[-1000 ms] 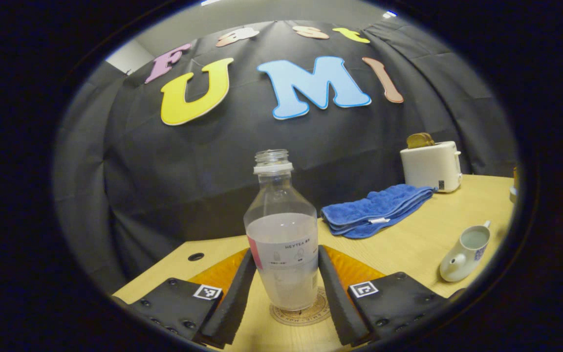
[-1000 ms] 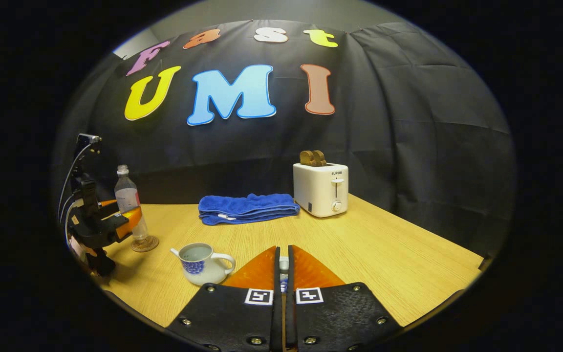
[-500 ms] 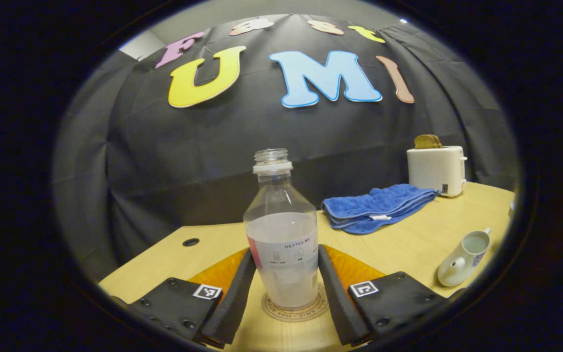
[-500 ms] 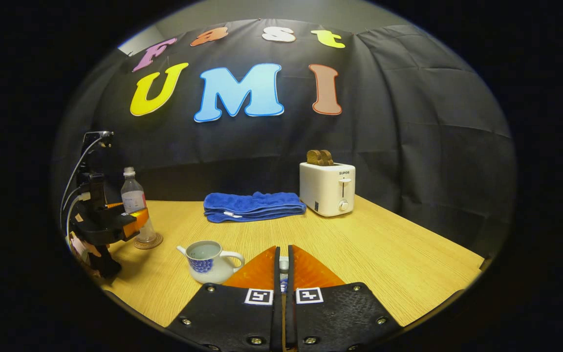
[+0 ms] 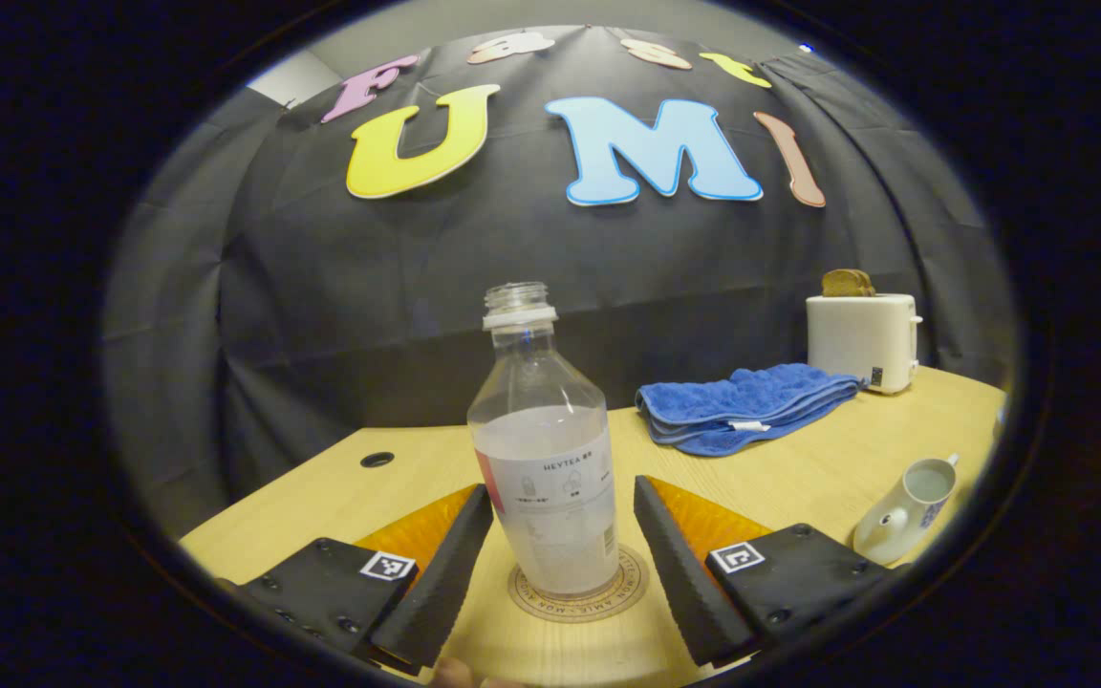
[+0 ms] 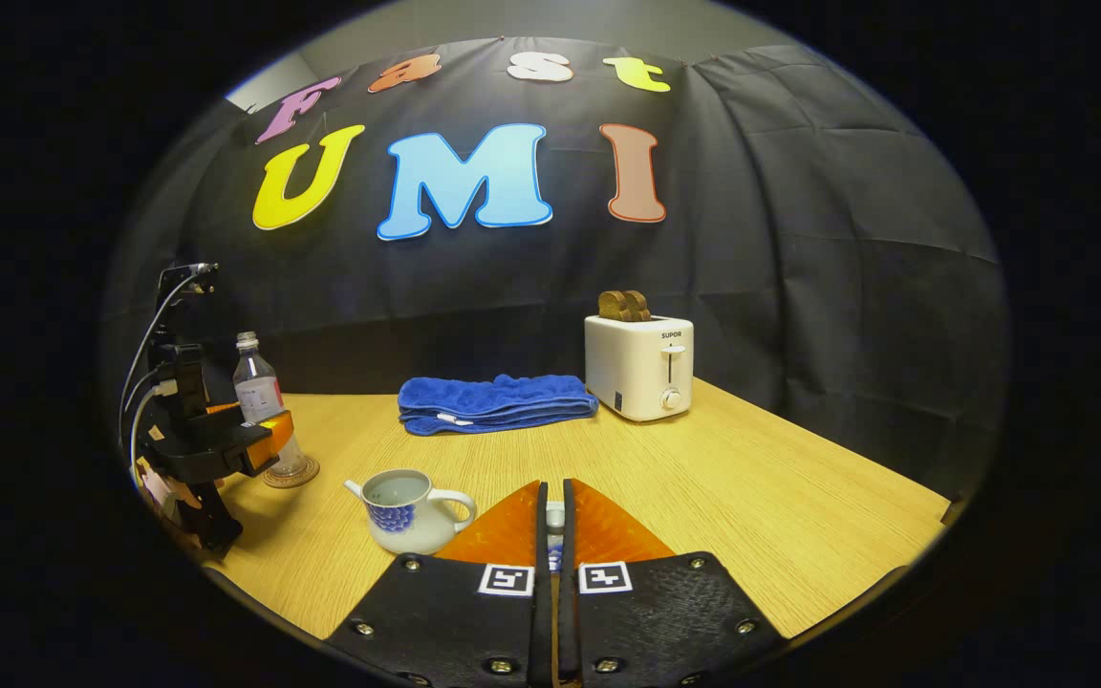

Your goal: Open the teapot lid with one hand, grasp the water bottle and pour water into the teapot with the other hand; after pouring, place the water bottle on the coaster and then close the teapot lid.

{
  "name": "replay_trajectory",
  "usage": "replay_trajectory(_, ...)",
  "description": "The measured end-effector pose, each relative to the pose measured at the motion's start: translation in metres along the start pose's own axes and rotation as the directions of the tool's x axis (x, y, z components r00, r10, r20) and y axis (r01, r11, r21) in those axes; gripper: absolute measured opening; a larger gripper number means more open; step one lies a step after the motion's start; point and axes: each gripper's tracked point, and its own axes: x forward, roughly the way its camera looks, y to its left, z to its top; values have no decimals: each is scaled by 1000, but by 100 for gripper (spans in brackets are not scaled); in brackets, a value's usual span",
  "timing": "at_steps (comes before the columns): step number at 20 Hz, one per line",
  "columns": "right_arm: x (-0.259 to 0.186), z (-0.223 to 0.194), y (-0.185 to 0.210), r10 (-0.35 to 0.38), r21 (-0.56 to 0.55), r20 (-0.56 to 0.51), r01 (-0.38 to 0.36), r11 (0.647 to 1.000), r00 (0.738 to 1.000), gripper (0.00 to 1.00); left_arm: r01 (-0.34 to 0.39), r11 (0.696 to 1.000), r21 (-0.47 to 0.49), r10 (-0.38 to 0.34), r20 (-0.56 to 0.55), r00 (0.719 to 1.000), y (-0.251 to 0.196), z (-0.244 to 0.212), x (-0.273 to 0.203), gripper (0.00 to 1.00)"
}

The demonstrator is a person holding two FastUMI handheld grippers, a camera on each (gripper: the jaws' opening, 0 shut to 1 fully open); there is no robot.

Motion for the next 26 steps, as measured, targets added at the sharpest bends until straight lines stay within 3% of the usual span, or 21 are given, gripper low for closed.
replay_trajectory(7,11,12,32,81,50,20,-82,995,996,3,-42,998,-48,40,-38,998,19,-6,-27,100)
replay_trajectory(15,31,25,82,165,20,36,-166,986,986,3,-62,997,-40,64,46,997,39,18,-78,100)
replay_trajectory(26,63,4,118,215,2,-16,-215,977,976,3,-63,997,-46,66,67,996,58,24,-133,100)
